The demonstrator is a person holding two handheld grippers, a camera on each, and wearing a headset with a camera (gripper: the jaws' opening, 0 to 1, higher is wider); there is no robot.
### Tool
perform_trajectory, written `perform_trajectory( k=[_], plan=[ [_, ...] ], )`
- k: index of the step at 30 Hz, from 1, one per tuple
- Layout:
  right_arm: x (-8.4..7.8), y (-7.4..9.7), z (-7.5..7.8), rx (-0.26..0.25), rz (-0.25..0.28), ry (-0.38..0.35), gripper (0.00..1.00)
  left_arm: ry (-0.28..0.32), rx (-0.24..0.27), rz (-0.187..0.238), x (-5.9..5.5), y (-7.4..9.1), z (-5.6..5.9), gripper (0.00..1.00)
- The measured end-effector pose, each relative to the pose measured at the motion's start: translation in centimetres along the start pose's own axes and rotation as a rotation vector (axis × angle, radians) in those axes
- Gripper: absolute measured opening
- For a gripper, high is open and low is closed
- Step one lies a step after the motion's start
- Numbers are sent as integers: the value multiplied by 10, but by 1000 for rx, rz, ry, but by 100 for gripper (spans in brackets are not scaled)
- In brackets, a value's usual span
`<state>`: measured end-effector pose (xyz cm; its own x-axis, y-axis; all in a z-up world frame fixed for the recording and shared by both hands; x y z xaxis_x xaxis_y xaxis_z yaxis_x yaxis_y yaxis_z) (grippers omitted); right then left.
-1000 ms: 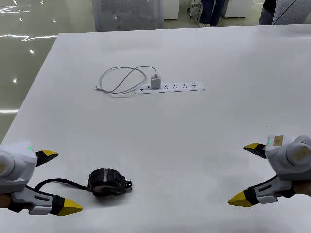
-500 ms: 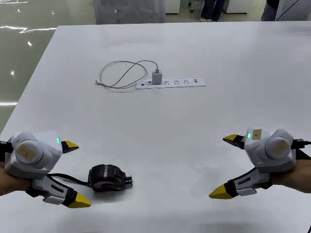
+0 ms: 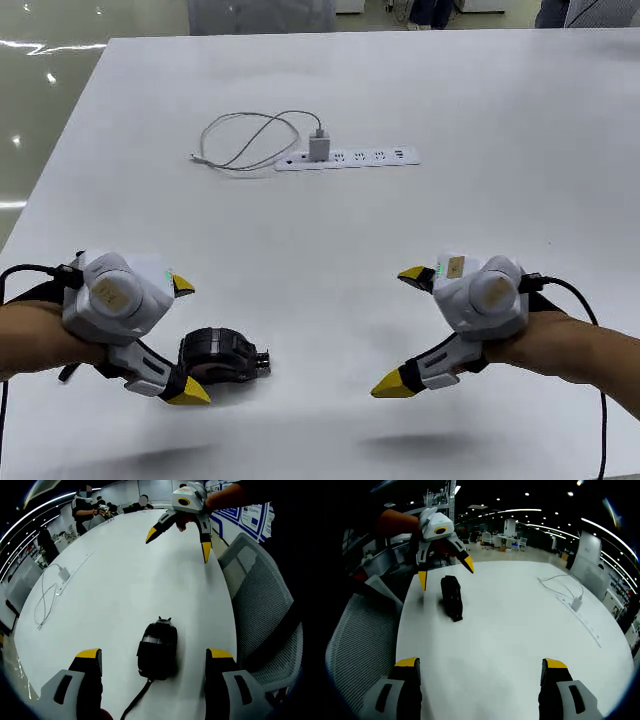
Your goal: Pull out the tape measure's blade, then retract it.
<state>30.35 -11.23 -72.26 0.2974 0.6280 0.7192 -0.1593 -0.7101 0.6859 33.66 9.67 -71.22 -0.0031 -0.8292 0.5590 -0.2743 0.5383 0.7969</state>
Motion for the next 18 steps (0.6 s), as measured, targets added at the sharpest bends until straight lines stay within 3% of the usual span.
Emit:
perform_trajectory(
  k=[6, 12, 18],
  plan=[
    [14, -17, -2, 34, 12, 19, 99, -42, -11, -22, 5, -8, 4, 71],
    [27, -30, -3, 63, 25, 23, 99, -15, -26, -40, 5, -13, 2, 52],
    [33, -45, -4, 96, -10, 85, 91, -46, -48, -58, 0, -18, 4, 50]
  ],
)
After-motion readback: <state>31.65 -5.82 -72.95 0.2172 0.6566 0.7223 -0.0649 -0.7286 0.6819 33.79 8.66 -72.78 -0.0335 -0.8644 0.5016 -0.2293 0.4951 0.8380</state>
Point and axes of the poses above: the centre of the closed fingertips' face, and the gripper's own axes: y roughly backward along the fingers, z roughly to its right, x roughly out of its top, the point moved 3 cm from there along y, roughly backward along the fingers, and after that the axes turned 12 degrees about x, right-handed, at the moved point
